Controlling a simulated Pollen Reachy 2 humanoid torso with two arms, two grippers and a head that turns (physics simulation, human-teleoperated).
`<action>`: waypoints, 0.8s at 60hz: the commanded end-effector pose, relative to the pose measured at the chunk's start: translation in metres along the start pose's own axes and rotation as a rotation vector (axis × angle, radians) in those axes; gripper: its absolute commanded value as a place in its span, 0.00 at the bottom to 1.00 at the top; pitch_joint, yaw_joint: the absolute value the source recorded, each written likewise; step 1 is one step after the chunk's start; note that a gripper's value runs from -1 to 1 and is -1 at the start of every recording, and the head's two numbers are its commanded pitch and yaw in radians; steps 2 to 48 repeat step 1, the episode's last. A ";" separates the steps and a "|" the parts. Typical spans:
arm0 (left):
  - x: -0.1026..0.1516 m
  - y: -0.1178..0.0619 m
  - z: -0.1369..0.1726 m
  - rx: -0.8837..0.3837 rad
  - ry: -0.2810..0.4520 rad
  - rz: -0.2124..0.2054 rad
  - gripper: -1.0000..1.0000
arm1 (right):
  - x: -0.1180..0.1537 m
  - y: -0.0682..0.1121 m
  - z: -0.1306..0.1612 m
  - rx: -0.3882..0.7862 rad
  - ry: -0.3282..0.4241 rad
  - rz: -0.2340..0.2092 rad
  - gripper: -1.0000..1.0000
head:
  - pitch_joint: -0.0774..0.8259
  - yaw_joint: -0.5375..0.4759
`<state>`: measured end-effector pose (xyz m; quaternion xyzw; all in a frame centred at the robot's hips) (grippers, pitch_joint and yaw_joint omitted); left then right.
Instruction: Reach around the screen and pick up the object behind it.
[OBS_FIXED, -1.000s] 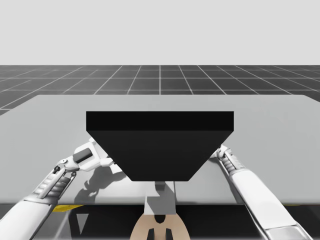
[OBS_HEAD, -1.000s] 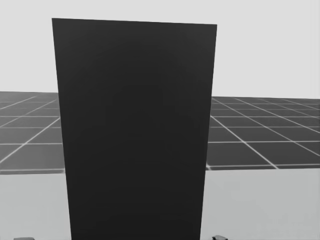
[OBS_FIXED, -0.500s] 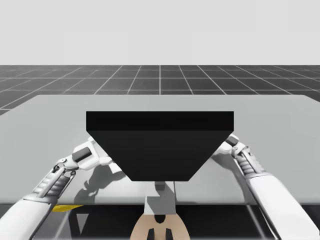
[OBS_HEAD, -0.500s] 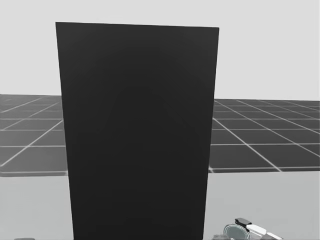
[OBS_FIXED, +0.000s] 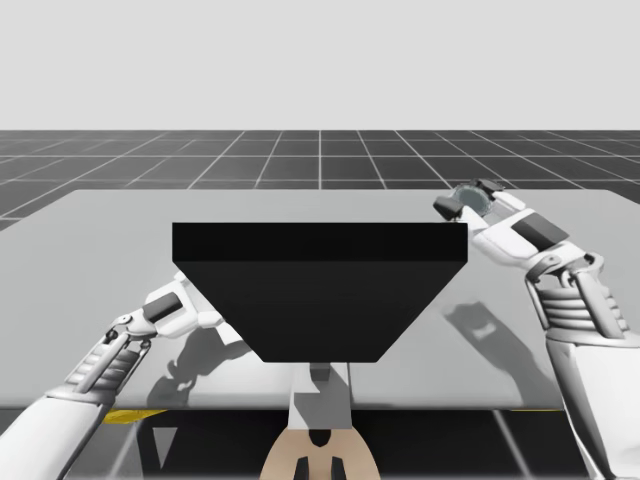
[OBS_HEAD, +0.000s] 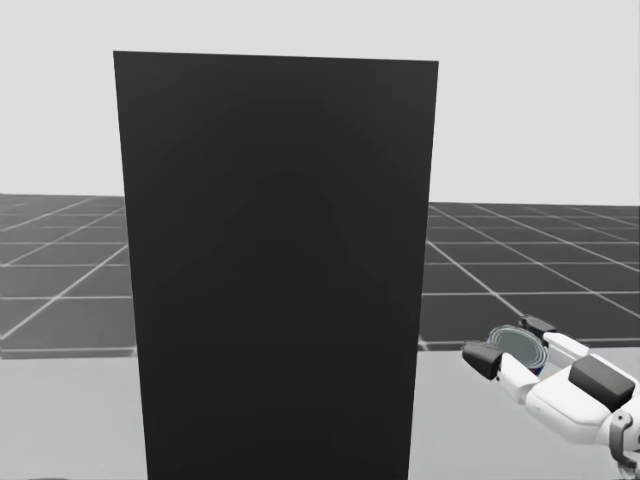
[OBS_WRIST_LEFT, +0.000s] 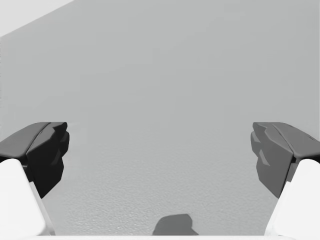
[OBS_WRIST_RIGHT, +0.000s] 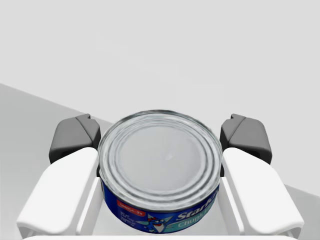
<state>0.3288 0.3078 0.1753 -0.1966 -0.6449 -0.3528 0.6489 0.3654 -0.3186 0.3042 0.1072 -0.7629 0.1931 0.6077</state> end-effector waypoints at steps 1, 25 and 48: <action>0.000 0.001 0.000 0.005 -0.004 0.002 0.00 | 0.046 0.008 -0.003 -0.019 -0.100 0.032 1.00 | 0.15 0.45; 0.000 0.001 0.000 0.005 -0.004 0.002 0.00 | 0.046 0.008 -0.003 -0.019 -0.100 0.032 1.00 | 0.15 0.45; 0.000 0.001 0.000 0.005 -0.004 0.002 0.00 | 0.046 0.008 -0.003 -0.019 -0.100 0.032 1.00 | 0.15 0.45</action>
